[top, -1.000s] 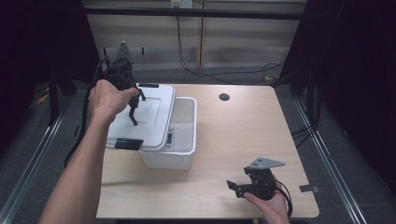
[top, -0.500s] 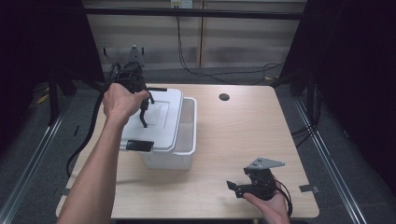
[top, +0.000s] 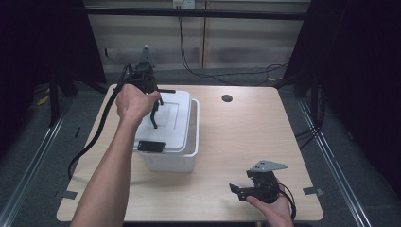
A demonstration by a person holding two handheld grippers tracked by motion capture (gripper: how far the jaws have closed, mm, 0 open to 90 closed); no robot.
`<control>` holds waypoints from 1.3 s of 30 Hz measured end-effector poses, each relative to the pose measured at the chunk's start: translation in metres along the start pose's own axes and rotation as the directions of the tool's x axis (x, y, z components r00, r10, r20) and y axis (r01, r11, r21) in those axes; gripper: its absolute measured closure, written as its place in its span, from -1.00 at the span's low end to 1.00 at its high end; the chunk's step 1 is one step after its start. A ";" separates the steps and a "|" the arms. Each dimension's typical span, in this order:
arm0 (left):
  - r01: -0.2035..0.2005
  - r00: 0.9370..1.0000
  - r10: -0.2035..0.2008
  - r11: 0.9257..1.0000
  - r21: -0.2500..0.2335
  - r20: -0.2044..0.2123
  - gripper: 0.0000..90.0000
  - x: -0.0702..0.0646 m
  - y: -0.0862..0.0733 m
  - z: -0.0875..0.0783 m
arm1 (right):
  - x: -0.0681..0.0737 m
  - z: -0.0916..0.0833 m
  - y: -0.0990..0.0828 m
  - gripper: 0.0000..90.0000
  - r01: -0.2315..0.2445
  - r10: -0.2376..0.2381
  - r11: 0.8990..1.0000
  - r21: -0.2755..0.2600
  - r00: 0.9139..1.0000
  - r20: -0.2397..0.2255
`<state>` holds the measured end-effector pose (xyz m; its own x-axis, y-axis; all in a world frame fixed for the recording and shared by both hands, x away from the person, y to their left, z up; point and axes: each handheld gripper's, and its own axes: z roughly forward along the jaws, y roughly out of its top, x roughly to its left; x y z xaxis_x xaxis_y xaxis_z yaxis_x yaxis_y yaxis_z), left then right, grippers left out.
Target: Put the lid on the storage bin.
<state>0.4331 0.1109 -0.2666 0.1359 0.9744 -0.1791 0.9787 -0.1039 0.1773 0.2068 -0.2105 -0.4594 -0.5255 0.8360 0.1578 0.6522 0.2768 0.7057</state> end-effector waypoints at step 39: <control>0.053 0.997 -0.052 0.998 -0.017 0.059 0.89 -0.010 0.002 0.017 | 0.000 0.000 0.000 -0.64 0.000 0.000 1.000 0.005 1.000 0.002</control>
<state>0.4359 0.0974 -0.2813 0.0939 0.9650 -0.2450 0.9817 -0.0488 0.1840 0.2069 -0.2107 -0.4598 -0.5245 0.8369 0.1568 0.6553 0.2791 0.7019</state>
